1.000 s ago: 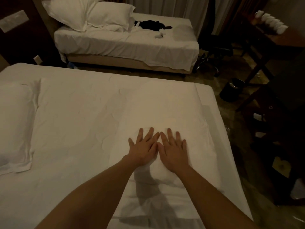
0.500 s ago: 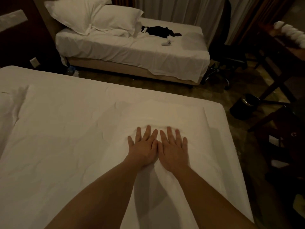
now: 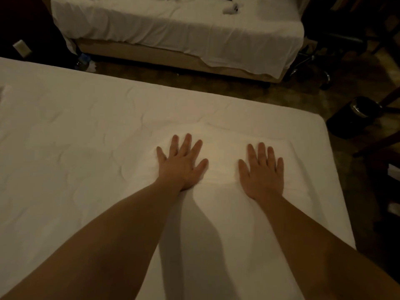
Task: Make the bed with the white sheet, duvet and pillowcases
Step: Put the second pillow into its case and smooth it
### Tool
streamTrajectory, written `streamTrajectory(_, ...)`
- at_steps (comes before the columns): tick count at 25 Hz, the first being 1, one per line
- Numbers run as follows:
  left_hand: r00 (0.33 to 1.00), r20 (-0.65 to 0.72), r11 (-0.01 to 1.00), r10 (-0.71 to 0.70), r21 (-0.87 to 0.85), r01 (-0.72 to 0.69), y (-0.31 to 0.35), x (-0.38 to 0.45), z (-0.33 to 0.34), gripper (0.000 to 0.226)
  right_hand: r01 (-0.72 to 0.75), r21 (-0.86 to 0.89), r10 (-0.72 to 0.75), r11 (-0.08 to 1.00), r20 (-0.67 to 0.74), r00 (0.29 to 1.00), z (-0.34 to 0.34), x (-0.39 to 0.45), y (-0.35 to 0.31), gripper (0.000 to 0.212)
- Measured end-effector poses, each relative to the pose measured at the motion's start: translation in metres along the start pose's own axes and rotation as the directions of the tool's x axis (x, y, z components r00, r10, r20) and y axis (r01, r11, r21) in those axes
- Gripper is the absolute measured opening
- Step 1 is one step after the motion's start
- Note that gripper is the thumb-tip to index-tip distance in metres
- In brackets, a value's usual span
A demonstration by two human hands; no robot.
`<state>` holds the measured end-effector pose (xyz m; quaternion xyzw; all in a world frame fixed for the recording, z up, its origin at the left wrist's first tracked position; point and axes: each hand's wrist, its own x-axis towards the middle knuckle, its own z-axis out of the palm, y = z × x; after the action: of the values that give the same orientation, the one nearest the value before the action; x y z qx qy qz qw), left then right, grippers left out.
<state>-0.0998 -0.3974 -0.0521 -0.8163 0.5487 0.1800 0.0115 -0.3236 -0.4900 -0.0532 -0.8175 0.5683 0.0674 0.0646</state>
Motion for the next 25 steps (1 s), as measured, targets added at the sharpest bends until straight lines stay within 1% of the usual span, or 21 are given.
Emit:
streamTrajectory(3,0.998,-0.059,0.998,-0.023,0.064,0.026,0.002,-0.001,0.013,0.071,-0.007,-0.011,0.006,1.0,-0.029,1.0,0.018,-0.001,-0.007,0.066)
streamTrajectory(5,0.994,-0.106,0.997,-0.042,0.058,0.048,0.004,-0.005,0.016,0.071,-0.019,-0.011,0.018,1.0,-0.059,0.998,0.02,-0.003,-0.01,0.066)
streamTrajectory(7,0.99,-0.134,0.998,-0.042,0.041,0.048,0.007,-0.014,0.015,0.071,-0.033,-0.005,0.033,0.999,-0.06,0.998,0.015,-0.009,-0.011,0.066)
streamTrajectory(8,0.991,-0.127,0.999,-0.029,0.022,0.032,0.008,-0.02,0.011,0.071,-0.036,0.006,0.036,0.999,-0.043,0.998,0.011,-0.016,-0.012,0.066)
streamTrajectory(10,0.998,-0.071,0.999,-0.004,-0.033,0.001,0.008,-0.036,0.001,0.073,-0.035,0.047,0.034,0.998,0.017,0.999,0.001,-0.037,-0.017,0.065)
streamTrajectory(13,0.999,0.031,0.992,0.032,-0.121,-0.028,0.018,-0.073,-0.008,0.075,0.024,0.137,-0.038,0.99,0.101,0.994,-0.017,-0.091,-0.028,0.063)
streamTrajectory(15,0.997,0.024,0.992,0.077,-0.102,-0.074,0.023,-0.109,-0.003,0.075,0.096,0.168,-0.113,0.981,0.099,0.989,-0.024,-0.136,-0.038,0.064)
streamTrajectory(17,0.997,-0.019,0.996,0.075,-0.051,-0.075,0.017,-0.145,0.004,0.073,0.151,0.118,-0.158,0.982,0.05,0.986,-0.025,-0.175,-0.036,0.066)
streamTrajectory(19,1.0,-0.016,0.999,0.021,-0.026,-0.021,0.005,-0.177,0.007,0.073,0.121,0.054,-0.122,0.991,0.022,0.992,-0.022,-0.201,-0.019,0.069)
streamTrajectory(20,1.0,-0.001,1.0,-0.007,-0.029,0.007,0.001,-0.194,0.007,0.074,0.06,0.046,-0.062,0.997,0.023,0.998,-0.021,-0.213,-0.009,0.068)
streamTrajectory(22,0.999,0.029,0.998,-0.037,-0.057,0.039,0.003,-0.222,0.007,0.074,-0.082,0.065,0.077,0.994,0.072,0.994,-0.021,-0.23,-0.001,0.064)
streamTrajectory(23,0.998,0.035,0.996,-0.043,-0.082,0.046,0.007,-0.237,0.008,0.074,-0.109,0.096,0.098,0.989,0.109,0.989,-0.023,-0.241,-0.008,0.064)
streamTrajectory(24,0.998,0.041,0.993,-0.046,-0.11,0.05,0.011,-0.252,0.011,0.074,-0.087,0.133,0.07,0.987,0.128,0.989,-0.023,-0.257,-0.022,0.064)
streamTrajectory(25,0.998,0.038,0.99,-0.044,-0.132,0.048,0.014,-0.271,0.014,0.074,-0.029,0.154,0.011,0.988,0.116,0.993,-0.023,-0.279,-0.038,0.064)
